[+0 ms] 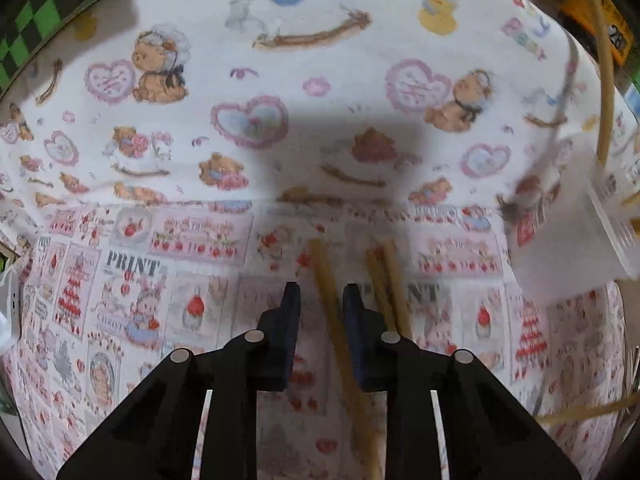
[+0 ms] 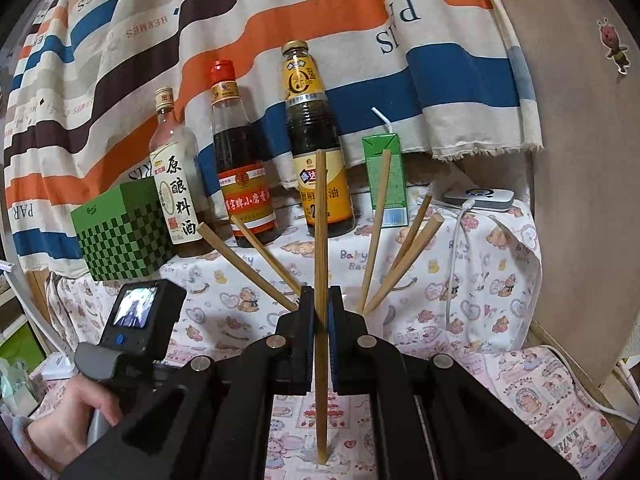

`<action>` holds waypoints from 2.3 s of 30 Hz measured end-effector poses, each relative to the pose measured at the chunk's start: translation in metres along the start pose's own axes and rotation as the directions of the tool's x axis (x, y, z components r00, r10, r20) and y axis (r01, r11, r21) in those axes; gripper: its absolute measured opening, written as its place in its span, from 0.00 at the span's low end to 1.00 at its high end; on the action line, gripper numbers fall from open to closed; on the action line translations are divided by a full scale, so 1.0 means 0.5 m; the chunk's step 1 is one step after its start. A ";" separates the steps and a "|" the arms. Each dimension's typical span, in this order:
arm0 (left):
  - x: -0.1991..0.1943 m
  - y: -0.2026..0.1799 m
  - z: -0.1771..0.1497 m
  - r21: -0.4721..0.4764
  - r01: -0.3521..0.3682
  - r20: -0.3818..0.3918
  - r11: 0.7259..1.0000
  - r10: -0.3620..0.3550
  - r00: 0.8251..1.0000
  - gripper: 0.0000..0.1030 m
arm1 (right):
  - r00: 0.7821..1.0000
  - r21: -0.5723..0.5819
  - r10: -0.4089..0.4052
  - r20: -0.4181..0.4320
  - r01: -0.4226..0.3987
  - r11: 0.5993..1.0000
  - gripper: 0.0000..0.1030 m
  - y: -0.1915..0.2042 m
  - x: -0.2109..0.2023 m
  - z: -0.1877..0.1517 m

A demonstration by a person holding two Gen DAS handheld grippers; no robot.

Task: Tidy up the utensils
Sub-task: 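Grasp a chopstick with the left gripper while the right gripper lifts its chopstick upright, then carry both chopsticks upright over the clear cup and open both grippers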

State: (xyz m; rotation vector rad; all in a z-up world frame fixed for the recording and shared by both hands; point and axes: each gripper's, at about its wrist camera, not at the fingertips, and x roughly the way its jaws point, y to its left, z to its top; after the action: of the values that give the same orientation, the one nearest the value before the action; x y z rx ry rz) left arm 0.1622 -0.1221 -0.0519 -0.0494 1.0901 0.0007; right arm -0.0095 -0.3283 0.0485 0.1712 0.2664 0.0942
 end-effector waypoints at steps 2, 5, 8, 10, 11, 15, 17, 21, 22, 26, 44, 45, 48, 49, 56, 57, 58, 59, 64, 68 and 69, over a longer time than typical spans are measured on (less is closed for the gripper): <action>0.001 0.005 0.006 -0.017 0.021 0.001 1.000 -0.021 1.000 0.14 | 1.000 -0.007 0.008 -0.009 -0.008 1.000 0.07 0.003 0.003 -0.002; -0.002 0.032 0.024 -0.044 0.089 -0.019 0.995 -0.090 0.996 0.06 | 1.000 -0.020 0.010 -0.028 -0.010 1.000 0.07 0.007 0.011 -0.006; -0.063 0.059 0.026 -0.042 0.128 0.061 0.991 -0.126 0.990 0.06 | 0.999 -0.011 0.015 -0.033 -0.015 1.000 0.07 0.004 0.013 -0.006; -0.130 0.067 0.028 -0.018 0.134 0.144 0.991 -0.130 0.981 0.06 | 0.999 0.005 0.029 -0.032 -0.029 1.000 0.07 0.001 0.013 -0.005; -0.161 0.070 0.029 -0.011 0.140 0.179 0.990 -0.135 0.975 0.06 | 0.999 0.010 0.035 -0.028 -0.034 0.999 0.07 0.000 0.010 -0.003; -0.319 0.079 0.014 0.021 0.168 0.360 0.986 -0.164 0.918 0.06 | 0.999 0.024 0.050 0.012 -0.051 0.998 0.07 -0.009 -0.009 0.009; -0.384 0.082 0.000 0.029 0.188 0.438 0.982 -0.182 0.880 0.06 | 0.998 0.036 0.055 0.033 -0.056 0.998 0.07 -0.015 -0.018 0.015; -0.482 0.061 -0.028 0.056 0.207 0.582 0.977 -0.200 0.788 0.06 | 0.997 0.069 0.047 0.056 -0.050 0.996 0.07 -0.033 -0.026 0.023; -0.498 0.058 -0.039 0.064 0.213 0.607 0.975 -0.207 0.768 0.06 | 0.997 0.078 0.040 0.059 -0.045 0.996 0.07 -0.038 -0.026 0.024; -0.537 0.024 -0.057 0.112 0.237 0.648 0.965 -0.252 0.719 0.06 | 0.996 0.101 0.038 0.077 -0.045 0.994 0.07 -0.054 -0.035 0.037; -0.555 -0.138 -0.006 0.257 0.280 0.735 0.925 -0.376 0.564 0.06 | 0.980 0.051 -0.033 0.195 0.024 0.998 0.07 -0.042 0.040 0.249; -0.543 -0.141 0.002 0.249 0.284 0.729 0.926 -0.372 0.575 0.06 | 0.982 0.051 -0.044 0.185 0.035 0.998 0.07 -0.045 0.053 0.249; -0.502 -0.141 0.017 0.233 0.311 0.701 0.921 -0.381 0.603 0.06 | 0.975 0.041 -0.115 0.191 0.109 0.993 0.07 -0.057 0.083 0.236; -0.490 -0.143 0.017 0.234 0.310 0.696 0.921 -0.381 0.608 0.06 | 0.978 0.033 -0.121 0.172 0.117 0.993 0.07 -0.060 0.096 0.234; -0.417 -0.137 0.022 0.211 0.319 0.668 0.924 -0.375 0.643 0.06 | 0.993 -0.015 -0.080 0.089 0.082 0.997 0.07 -0.071 0.140 0.223; -0.409 -0.136 0.023 0.203 0.319 0.665 0.926 -0.370 0.649 0.06 | 0.994 -0.011 -0.083 0.077 0.084 0.996 0.07 -0.073 0.145 0.220; -0.404 -0.136 0.022 0.200 0.315 0.663 0.928 -0.365 0.654 0.06 | 0.994 -0.013 -0.083 0.070 0.084 0.996 0.07 -0.073 0.148 0.219; -0.401 -0.137 0.019 0.193 0.296 0.669 0.935 -0.346 0.658 0.06 | 0.994 -0.018 -0.087 0.060 0.089 0.996 0.07 -0.073 0.152 0.215; -0.393 -0.147 0.007 0.194 0.225 0.687 0.955 -0.295 0.664 0.07 | 0.996 -0.039 -0.094 0.003 0.094 0.995 0.07 -0.071 0.176 0.204; -0.383 -0.144 0.016 0.175 0.223 0.678 0.959 -0.281 0.679 0.07 | 0.989 -0.076 -0.135 -0.067 0.129 0.989 0.07 -0.061 0.201 0.196; -0.380 -0.142 0.018 0.171 0.223 0.674 0.960 -0.279 0.684 0.07 | 0.988 -0.082 -0.133 -0.085 0.126 0.989 0.07 -0.060 0.207 0.194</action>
State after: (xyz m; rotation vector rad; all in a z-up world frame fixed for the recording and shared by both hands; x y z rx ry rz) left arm 0.0840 -0.1884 0.1235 -0.1219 0.3081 -0.2566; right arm 0.1180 -0.3607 0.1088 0.0734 0.3624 -0.0169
